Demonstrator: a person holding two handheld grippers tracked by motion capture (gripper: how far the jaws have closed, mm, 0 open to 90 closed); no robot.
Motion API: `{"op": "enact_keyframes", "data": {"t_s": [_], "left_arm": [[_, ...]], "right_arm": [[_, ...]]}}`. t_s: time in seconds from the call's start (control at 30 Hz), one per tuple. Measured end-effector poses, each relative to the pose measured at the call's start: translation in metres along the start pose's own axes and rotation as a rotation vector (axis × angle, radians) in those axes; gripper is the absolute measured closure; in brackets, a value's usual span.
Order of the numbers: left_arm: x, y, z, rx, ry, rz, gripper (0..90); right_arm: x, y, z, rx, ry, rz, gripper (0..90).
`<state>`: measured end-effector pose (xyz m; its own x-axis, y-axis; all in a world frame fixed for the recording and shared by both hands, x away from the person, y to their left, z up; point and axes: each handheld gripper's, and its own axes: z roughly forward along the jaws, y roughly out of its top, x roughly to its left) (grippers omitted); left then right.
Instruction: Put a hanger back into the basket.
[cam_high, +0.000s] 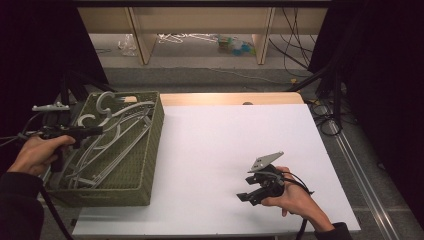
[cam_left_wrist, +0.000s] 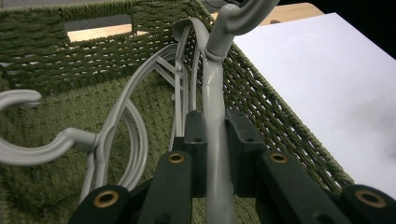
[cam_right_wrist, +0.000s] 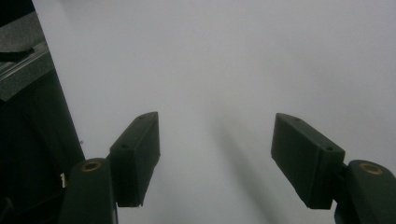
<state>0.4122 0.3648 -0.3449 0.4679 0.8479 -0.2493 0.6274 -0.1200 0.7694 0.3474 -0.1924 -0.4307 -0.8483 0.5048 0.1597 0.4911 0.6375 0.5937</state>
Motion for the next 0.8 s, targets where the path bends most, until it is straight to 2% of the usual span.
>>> {"op": "enact_keyframes", "data": {"t_s": [0.27, 0.33, 0.4, 0.47, 0.5, 0.57, 0.63, 0.67, 0.8], "left_arm": [[0.009, 0.0, 0.006, 0.008, -0.002, -0.001, 78.8], [0.012, -0.002, 0.006, 0.024, 0.025, 0.002, 78.4], [0.017, -0.005, 0.008, 0.08, 0.072, 0.032, 77.8], [0.023, -0.011, 0.01, 0.156, 0.134, 0.087, 77.5], [0.025, -0.014, 0.012, 0.158, 0.129, 0.076, 77.5], [0.027, -0.02, 0.016, 0.185, 0.147, 0.084, 77.9], [0.029, -0.027, 0.02, 0.203, 0.163, 0.075, 77.8], [0.031, -0.029, 0.021, 0.199, 0.159, 0.056, 77.6], [0.034, -0.031, 0.02, 0.189, 0.162, 0.028, 77.1]], "right_arm": [[0.0, 0.0, 0.0, 0.003, -0.003, 0.005, 33.4], [0.0, 0.0, 0.001, -0.002, -0.009, 0.003, 33.3], [0.0, 0.0, 0.001, 0.003, -0.006, 0.0, 33.3], [0.0, 0.0, 0.001, 0.008, -0.003, -0.003, 33.4], [0.001, 0.0, 0.001, 0.007, -0.001, -0.004, 33.3], [0.0, 0.0, 0.001, 0.009, 0.001, -0.004, 33.3], [0.001, 0.0, 0.002, 0.009, -0.002, -0.004, 33.2], [0.001, 0.0, 0.002, 0.009, -0.001, -0.004, 33.2], [0.001, 0.0, 0.002, 0.008, -0.002, -0.003, 33.2]]}}
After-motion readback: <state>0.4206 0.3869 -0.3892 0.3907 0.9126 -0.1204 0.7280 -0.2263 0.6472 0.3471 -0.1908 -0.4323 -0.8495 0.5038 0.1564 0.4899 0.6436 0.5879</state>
